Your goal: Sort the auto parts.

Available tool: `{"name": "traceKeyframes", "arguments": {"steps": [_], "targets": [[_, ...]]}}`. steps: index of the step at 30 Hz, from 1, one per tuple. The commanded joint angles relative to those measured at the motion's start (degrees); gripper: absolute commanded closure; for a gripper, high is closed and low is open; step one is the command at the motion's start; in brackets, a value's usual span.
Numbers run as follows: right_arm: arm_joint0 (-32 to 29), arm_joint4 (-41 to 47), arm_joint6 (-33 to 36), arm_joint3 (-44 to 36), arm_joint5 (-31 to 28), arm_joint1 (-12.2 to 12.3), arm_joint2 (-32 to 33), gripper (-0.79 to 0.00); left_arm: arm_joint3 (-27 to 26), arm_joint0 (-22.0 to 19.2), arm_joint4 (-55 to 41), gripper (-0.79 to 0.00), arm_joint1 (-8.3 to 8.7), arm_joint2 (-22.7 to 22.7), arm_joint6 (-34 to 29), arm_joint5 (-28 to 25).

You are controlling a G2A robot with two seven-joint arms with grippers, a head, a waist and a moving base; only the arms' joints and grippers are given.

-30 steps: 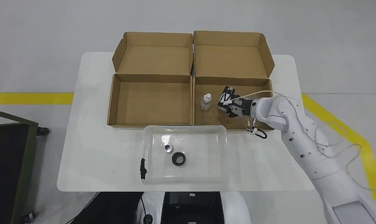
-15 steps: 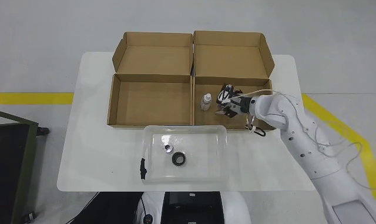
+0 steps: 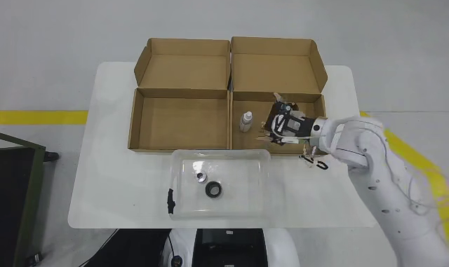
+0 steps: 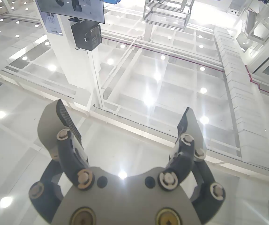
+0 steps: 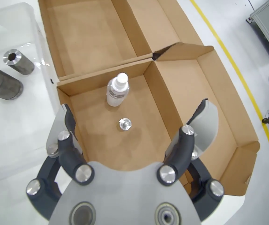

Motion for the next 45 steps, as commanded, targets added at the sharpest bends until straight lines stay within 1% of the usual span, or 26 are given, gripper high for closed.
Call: {"name": "traceKeyframes", "arguments": {"steps": [1, 8, 14, 18, 30, 31, 33, 34, 35, 36, 37, 39, 41, 45], "targets": [[-1.4, -0.1, 0.7, -3.0, -0.8, 0.2, 0.1, -0.785, 0.0, 0.0, 0.0, -0.785, 0.0, 0.0, 0.0, 0.0], [-6.2, 0.0, 2.8, -11.8, -2.8, 0.7, -1.5, -0.785, 0.0, 0.0, 0.0, -0.785, 0.0, 0.0, 0.0, 0.0], [-7.5, 0.4, 3.1, -14.5, -5.2, 0.7, -4.7, -0.785, 0.0, 0.0, 0.0, -0.785, 0.0, 0.0, 0.0, 0.0], [-6.6, 0.0, 3.2, -13.5, -5.9, 0.3, -8.2, -0.785, 0.0, 0.0, 0.0, -0.785, 0.0, 0.0, 0.0, 0.0], [-2.4, -1.4, 1.2, -7.0, -6.3, -1.5, -17.7, -0.785, 0.0, 0.0, 0.0, -0.785, 0.0, 0.0, 0.0, 0.0], [-2.1, -1.5, 1.1, -6.6, -6.3, -1.6, -18.3, -0.779, 0.0, 0.0, 0.0, -0.785, 0.0, 0.0, 0.0, 0.0], [-1.6, -1.7, 1.1, -5.7, -6.3, -1.9, -19.4, -0.727, 0.0, 0.0, 0.0, -0.785, 0.0, 0.0, 0.0, 0.0], [-1.3, -1.9, 1.0, -5.3, -6.2, -2.0, -19.9, -0.72, 0.0, 0.0, 0.0, -0.785, 0.0, 0.0, 0.0, 0.0], [-1.1, -2.1, 0.9, -4.8, -6.2, -2.2, -20.4, -0.69, 0.0, 0.0, 0.0, -0.785, 0.0, 0.0, 0.0, 0.0], [-0.8, -2.3, 0.8, -4.2, -6.2, -2.3, -20.8, -0.68, 0.0, 0.0, 0.0, -0.785, 0.0, 0.0, 0.0, 0.0], [-0.6, -2.4, 0.6, -3.5, -6.1, -2.4, -21.3, -0.674, 0.0, 0.0, 0.0, -0.785, 0.0, 0.0, 0.0, 0.0], [-0.1, -2.7, 0.1, -2.1, -6.0, -2.7, -22.2, -0.696, 0.0, 0.0, 0.0, -0.785, 0.0, 0.0, 0.0, 0.0], [0.4, -3.0, -0.5, -0.9, -5.8, -3.0, -23.0, -0.693, 0.0, 0.0, 0.0, -0.785, 0.0, 0.0, 0.0, 0.0], [1.1, -3.7, -1.6, 1.7, -5.5, -3.5, -24.5, -0.656, 0.0, 0.0, 0.0, -0.785, 0.0, 0.0, 0.0, 0.0]]}}
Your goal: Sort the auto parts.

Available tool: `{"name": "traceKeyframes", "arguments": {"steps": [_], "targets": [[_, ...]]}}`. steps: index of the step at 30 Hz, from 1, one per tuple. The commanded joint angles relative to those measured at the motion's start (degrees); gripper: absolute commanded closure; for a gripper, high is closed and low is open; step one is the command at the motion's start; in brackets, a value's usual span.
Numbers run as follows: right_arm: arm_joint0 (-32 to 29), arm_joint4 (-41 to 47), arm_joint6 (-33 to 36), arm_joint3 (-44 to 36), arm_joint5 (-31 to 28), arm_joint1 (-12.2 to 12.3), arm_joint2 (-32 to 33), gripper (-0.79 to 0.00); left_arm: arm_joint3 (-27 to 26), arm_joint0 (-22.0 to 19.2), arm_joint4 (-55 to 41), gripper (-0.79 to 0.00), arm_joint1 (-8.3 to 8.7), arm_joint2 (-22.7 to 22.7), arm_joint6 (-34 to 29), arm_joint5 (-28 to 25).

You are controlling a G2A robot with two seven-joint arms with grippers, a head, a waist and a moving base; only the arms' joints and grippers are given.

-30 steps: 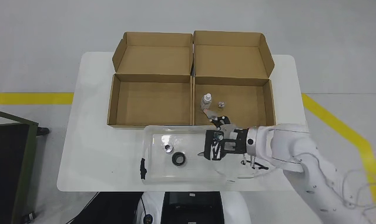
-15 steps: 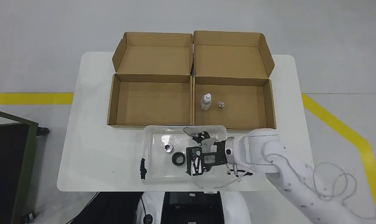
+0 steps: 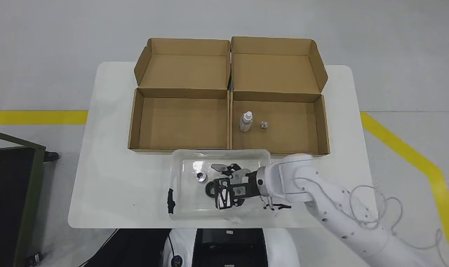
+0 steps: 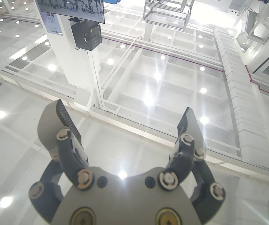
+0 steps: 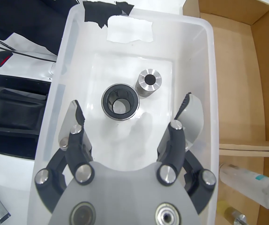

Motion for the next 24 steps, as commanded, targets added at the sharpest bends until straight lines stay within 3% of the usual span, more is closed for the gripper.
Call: {"name": "traceKeyframes", "arguments": {"steps": [1, 6, 21, 24], "targets": [[0.3, -0.3, -0.5, 1.0, 0.2, -0.2, -0.6, -0.643, 0.0, 0.0, 0.0, -0.785, 0.0, 0.0, 0.0, 0.0], [1.0, -1.9, -1.4, 3.0, 0.1, -0.9, -2.5, -0.536, 0.0, 0.0, 0.0, -0.785, 0.0, 0.0, 0.0, 0.0], [2.3, -5.7, -6.9, 8.3, 1.3, -2.3, -5.0, -0.456, 0.0, 0.0, 0.0, -0.785, 0.0, 0.0, 0.0, 0.0], [2.5, -6.2, -7.6, 9.0, 1.5, -2.5, -5.3, -0.376, 0.0, 0.0, 0.0, -0.785, 0.0, 0.0, 0.0, 0.0]]}}
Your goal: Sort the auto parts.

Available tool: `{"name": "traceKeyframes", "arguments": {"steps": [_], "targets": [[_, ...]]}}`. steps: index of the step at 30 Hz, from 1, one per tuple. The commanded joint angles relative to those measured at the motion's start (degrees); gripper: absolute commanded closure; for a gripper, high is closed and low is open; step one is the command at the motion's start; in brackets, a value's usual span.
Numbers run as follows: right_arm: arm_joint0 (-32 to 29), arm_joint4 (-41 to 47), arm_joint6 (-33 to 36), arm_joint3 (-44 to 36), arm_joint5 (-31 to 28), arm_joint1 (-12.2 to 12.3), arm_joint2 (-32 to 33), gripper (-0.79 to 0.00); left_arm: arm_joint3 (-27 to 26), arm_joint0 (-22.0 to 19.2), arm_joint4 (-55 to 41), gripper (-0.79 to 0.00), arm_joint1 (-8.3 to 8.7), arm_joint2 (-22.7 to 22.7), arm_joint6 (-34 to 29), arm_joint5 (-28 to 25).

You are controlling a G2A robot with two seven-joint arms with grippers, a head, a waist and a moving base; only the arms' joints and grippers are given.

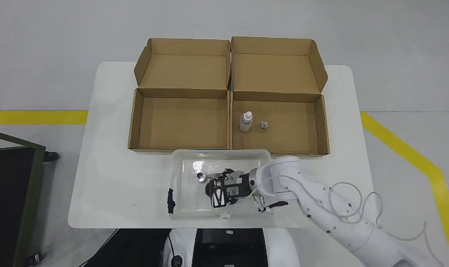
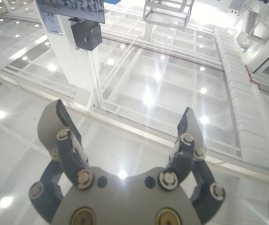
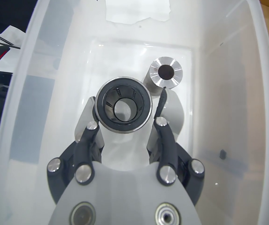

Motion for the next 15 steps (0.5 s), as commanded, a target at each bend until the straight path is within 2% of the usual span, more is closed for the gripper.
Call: {"name": "traceKeyframes", "arguments": {"steps": [1, 7, 8, 9, 15], "targets": [[0.1, -0.2, -0.3, 0.3, 0.0, -0.1, -0.1, -0.36, 0.0, 0.0, 0.0, -0.785, 0.0, 0.0, 0.0, 0.0], [0.1, -0.7, -0.4, -0.6, -0.8, -0.2, 0.1, -0.151, 0.0, 0.0, 0.0, -0.785, 0.0, 0.0, 0.0, 0.0], [0.0, -0.8, -0.2, -0.8, -0.9, -0.1, 0.3, -0.043, 0.0, 0.0, 0.0, -0.785, 0.0, 0.0, 0.0, 0.0], [-0.1, -0.7, -0.1, -1.2, -1.0, -0.1, 0.6, 0.0, 0.0, 0.0, 0.0, -0.785, 0.0, 0.0, 0.0, 0.0], [-1.0, 0.4, 0.2, -4.4, -1.5, 0.5, 2.9, 0.0, 0.0, 0.0, 0.0, -0.785, 0.0, 0.0, 0.0, 0.0]]}}
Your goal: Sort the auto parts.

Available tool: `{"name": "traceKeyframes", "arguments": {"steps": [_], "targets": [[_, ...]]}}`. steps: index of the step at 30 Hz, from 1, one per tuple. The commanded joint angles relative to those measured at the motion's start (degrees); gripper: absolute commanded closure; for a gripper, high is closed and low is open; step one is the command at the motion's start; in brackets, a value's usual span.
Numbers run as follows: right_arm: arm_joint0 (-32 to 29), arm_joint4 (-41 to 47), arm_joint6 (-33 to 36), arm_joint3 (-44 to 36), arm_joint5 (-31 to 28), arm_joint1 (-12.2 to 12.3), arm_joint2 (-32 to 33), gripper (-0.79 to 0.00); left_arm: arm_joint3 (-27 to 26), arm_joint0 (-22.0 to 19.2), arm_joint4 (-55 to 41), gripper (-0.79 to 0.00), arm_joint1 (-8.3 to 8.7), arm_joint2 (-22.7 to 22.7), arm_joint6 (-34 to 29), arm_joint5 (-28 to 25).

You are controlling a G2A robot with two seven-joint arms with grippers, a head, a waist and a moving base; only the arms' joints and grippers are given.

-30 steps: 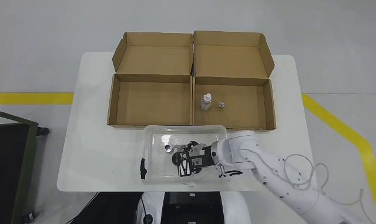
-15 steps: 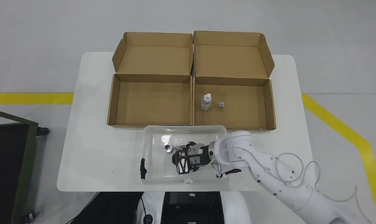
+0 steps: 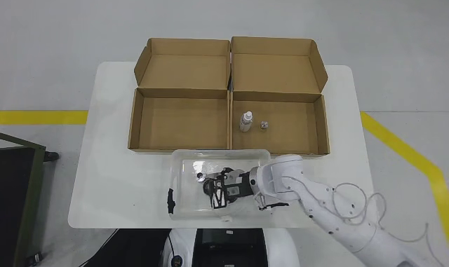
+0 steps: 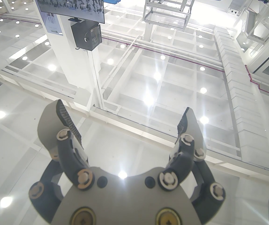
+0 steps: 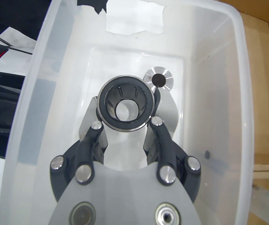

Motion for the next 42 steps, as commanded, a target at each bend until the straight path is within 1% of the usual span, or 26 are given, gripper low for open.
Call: {"name": "traceKeyframes", "arguments": {"steps": [1, 13, 25, 42], "targets": [[-0.4, 0.9, -0.3, -1.0, -0.3, 0.2, 0.9, 0.0, 0.0, 0.0, 0.0, -0.785, 0.0, 0.0, 0.0, 0.0], [-2.7, 4.1, -0.2, -7.4, -0.6, 1.6, 6.7, 0.0, 0.0, 0.0, 0.0, -0.785, 0.0, 0.0, 0.0, 0.0], [-3.9, 10.0, -6.8, -10.0, -0.5, 2.1, 11.5, 0.0, 0.0, 0.0, 0.0, -0.785, 0.0, 0.0, 0.0, 0.0], [-2.4, 10.3, -14.2, -15.7, 3.5, 2.2, 18.5, 0.0, 0.0, 0.0, 0.0, -0.785, 0.0, 0.0, 0.0, 0.0]]}}
